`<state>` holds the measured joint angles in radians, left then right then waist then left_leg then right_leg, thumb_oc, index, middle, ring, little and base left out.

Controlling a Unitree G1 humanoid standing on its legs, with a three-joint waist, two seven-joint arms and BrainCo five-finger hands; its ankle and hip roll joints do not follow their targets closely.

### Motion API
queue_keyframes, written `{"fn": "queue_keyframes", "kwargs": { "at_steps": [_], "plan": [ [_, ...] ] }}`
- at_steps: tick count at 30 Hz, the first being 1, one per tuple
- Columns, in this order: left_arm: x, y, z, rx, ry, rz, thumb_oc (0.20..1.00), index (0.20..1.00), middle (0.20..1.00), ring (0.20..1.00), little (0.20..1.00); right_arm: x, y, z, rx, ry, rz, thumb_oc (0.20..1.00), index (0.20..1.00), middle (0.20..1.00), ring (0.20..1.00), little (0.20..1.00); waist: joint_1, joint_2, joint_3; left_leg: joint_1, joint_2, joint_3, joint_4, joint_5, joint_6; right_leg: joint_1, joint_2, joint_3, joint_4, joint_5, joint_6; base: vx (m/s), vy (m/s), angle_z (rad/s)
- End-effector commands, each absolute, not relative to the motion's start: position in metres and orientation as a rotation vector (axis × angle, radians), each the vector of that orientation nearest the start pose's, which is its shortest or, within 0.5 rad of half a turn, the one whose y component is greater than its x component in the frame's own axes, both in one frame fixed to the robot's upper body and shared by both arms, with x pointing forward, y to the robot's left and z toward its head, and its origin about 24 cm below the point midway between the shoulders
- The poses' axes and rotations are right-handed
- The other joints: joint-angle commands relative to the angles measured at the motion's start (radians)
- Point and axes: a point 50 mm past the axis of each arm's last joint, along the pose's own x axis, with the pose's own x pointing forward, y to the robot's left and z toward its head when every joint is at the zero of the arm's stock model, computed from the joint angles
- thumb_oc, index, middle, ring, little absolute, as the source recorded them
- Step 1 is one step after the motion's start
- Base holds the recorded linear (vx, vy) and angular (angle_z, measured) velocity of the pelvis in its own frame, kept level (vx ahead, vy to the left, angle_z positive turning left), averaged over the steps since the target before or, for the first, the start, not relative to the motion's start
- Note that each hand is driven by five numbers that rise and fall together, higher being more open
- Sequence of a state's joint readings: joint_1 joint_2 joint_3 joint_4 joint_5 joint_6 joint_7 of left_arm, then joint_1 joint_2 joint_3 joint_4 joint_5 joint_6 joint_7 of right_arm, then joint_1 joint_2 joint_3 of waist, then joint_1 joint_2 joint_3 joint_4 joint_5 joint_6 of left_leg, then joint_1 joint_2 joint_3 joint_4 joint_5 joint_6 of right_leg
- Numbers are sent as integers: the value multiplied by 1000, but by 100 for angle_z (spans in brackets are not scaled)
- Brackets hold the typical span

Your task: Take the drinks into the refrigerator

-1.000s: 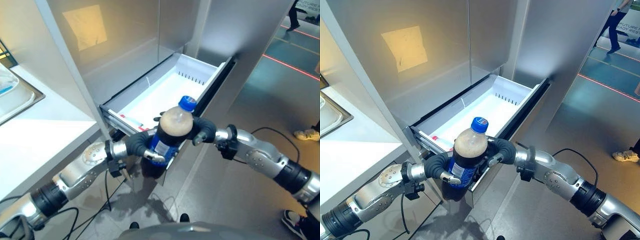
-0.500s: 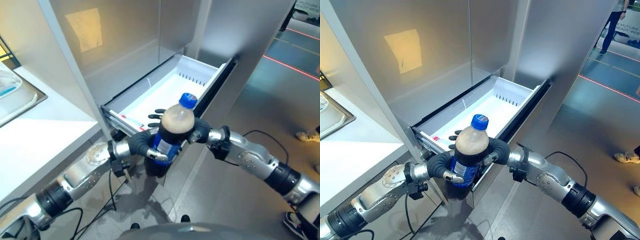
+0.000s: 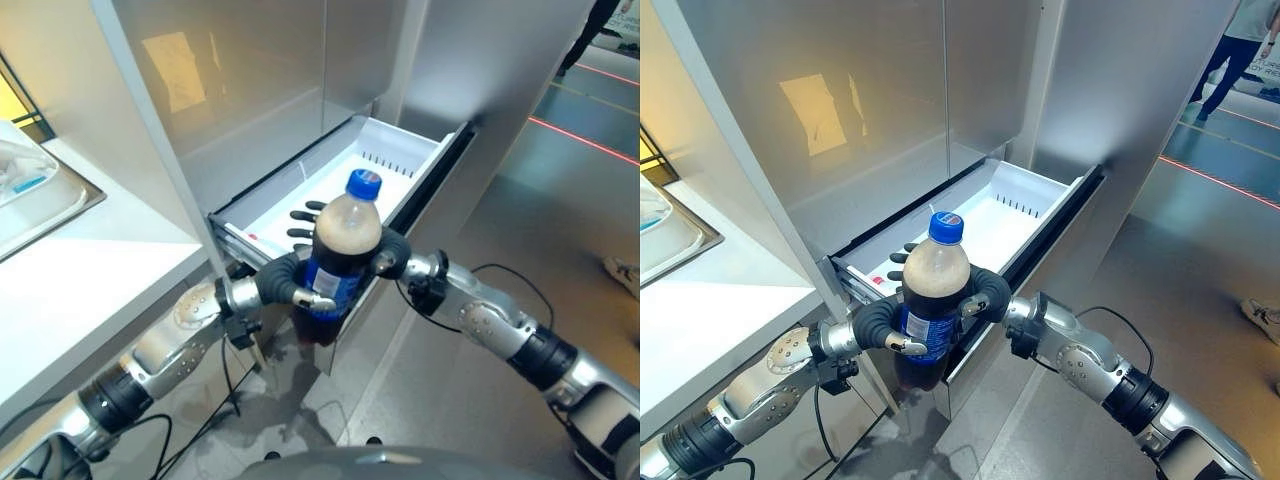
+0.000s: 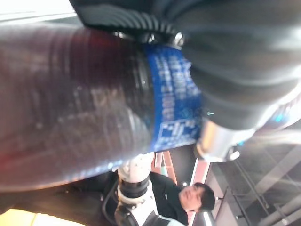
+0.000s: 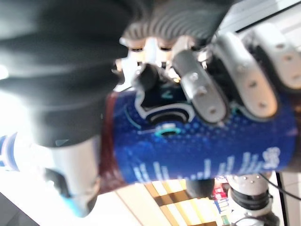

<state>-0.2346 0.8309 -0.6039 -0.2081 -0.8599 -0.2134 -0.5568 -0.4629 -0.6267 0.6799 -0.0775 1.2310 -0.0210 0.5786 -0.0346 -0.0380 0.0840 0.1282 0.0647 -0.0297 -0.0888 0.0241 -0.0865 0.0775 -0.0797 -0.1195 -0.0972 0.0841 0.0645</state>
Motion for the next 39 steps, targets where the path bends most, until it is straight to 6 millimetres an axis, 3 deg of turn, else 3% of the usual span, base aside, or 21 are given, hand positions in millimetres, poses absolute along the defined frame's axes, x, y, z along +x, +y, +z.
{"fn": "queue_keyframes", "kwargs": {
  "at_steps": [1,2,3,4,31,32,33,39],
  "plan": [
    [245,111,147,-46,-346,-1174,200,200,200,200,200,236,-22,169,632,-202,1546,1000,1000,1000,1000,1000,-2,-26,11,-16,-66,-62,9,-63,87,65,24,-42,21,-95,-7,0,0,0],
    [246,111,147,-51,-346,-1171,200,200,200,200,200,234,-20,171,632,-206,1559,802,802,802,802,802,-2,-26,12,-16,-66,-61,9,-63,87,65,23,-42,21,-95,-6,0,0,0],
    [246,111,147,-51,-346,-1171,200,200,200,200,200,234,-20,171,632,-206,1559,542,542,542,542,542,-2,-26,12,-16,-66,-61,9,-63,87,65,23,-42,21,-95,-6,0,0,0],
    [245,111,147,-51,-348,-1174,200,200,200,200,200,233,-19,173,626,-213,1571,200,200,200,200,200,-1,-26,11,-15,-67,-61,8,-63,87,65,23,-42,19,-95,-6,0,0,0],
    [244,113,147,-56,-313,-1192,200,200,200,200,200,230,-22,177,597,-207,1589,200,200,200,200,200,-2,-29,15,-10,-64,-64,12,-65,87,67,24,-38,23,-96,-8,0,0,0],
    [244,112,147,-62,-312,-1194,200,200,200,200,200,230,-22,177,597,-203,1591,442,442,442,442,442,-1,-28,15,-10,-65,-65,12,-65,87,67,23,-38,23,-96,-8,0,0,0],
    [243,112,147,-62,-309,-1198,200,200,200,200,200,230,-22,176,597,-198,1591,1000,1000,1000,1000,1000,-1,-27,14,-11,-64,-65,11,-64,87,67,24,-40,23,-97,-7,0,0,0],
    [244,115,148,-52,-309,-1188,200,200,200,200,200,231,-21,175,596,-190,1586,1000,1000,1000,1000,1000,0,-27,13,-13,-66,-67,11,-63,87,69,23,-40,21,-96,-7,0,0,0]
  ]
}}
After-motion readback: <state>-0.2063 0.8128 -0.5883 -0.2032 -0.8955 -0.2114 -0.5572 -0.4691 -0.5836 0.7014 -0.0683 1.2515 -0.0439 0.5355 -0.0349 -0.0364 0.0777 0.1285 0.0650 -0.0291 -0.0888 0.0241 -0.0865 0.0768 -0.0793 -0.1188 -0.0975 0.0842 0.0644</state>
